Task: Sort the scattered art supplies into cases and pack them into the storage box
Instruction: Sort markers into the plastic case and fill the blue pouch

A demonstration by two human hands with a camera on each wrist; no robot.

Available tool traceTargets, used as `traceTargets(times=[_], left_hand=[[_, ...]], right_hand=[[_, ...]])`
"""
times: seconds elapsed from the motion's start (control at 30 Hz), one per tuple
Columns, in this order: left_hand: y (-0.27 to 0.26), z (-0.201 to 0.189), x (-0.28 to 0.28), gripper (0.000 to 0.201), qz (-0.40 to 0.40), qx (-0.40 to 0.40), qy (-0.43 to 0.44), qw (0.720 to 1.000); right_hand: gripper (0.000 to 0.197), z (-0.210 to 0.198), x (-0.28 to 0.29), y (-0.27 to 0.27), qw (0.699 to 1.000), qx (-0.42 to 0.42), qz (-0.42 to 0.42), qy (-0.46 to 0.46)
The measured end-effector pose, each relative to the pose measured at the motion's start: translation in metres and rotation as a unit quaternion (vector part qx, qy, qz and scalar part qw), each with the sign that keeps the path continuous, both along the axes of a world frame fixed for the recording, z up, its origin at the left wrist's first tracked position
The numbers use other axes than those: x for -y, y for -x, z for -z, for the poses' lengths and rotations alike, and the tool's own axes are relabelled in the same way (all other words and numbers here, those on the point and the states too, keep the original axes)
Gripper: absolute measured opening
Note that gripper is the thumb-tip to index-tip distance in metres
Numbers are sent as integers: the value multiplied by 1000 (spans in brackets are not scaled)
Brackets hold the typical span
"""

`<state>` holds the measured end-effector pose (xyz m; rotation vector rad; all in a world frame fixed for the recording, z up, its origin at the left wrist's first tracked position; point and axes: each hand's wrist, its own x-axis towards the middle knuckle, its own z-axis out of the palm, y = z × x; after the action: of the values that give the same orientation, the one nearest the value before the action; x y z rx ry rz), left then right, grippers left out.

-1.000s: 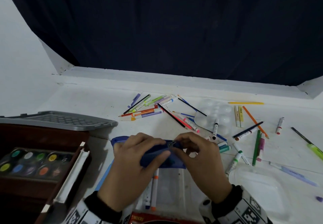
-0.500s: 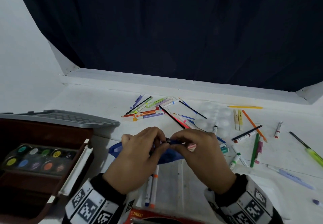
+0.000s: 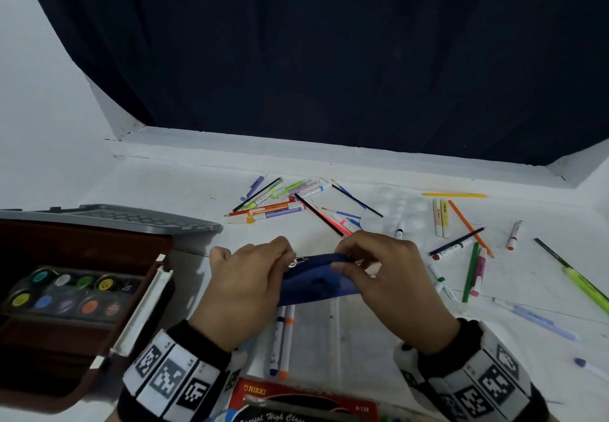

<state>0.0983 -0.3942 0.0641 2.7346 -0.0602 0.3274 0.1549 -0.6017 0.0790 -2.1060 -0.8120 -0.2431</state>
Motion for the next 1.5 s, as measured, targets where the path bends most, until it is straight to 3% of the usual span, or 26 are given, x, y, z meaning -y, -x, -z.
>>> traceTargets(times=[0.23, 0.57, 0.87, 1.0, 1.1, 1.3, 1.5], left_hand=[[9, 33, -22, 22, -25, 45, 90, 995], [16, 51, -51, 26, -176, -42, 136, 974], [20, 52, -41, 29, -152, -60, 210, 964], [22, 51, -37, 30, -164, -50, 232, 958], [22, 53, -37, 29, -168, -49, 235, 956], [33, 57, -36, 22, -157, -58, 306, 937], [64, 41, -25, 25, -119, -69, 410, 902]], right_hand=[[24, 6, 17, 5, 1000, -9, 27, 12], [33, 17, 45, 14, 992, -103, 42, 61], [27, 10, 35, 23, 973, -139, -2, 185], [16, 16, 13, 28, 943, -125, -32, 307], [25, 29, -8, 28, 918, -86, -44, 384], [31, 42, -24, 25, 909, -76, -35, 408], [24, 34, -22, 32, 938, -75, -52, 335]])
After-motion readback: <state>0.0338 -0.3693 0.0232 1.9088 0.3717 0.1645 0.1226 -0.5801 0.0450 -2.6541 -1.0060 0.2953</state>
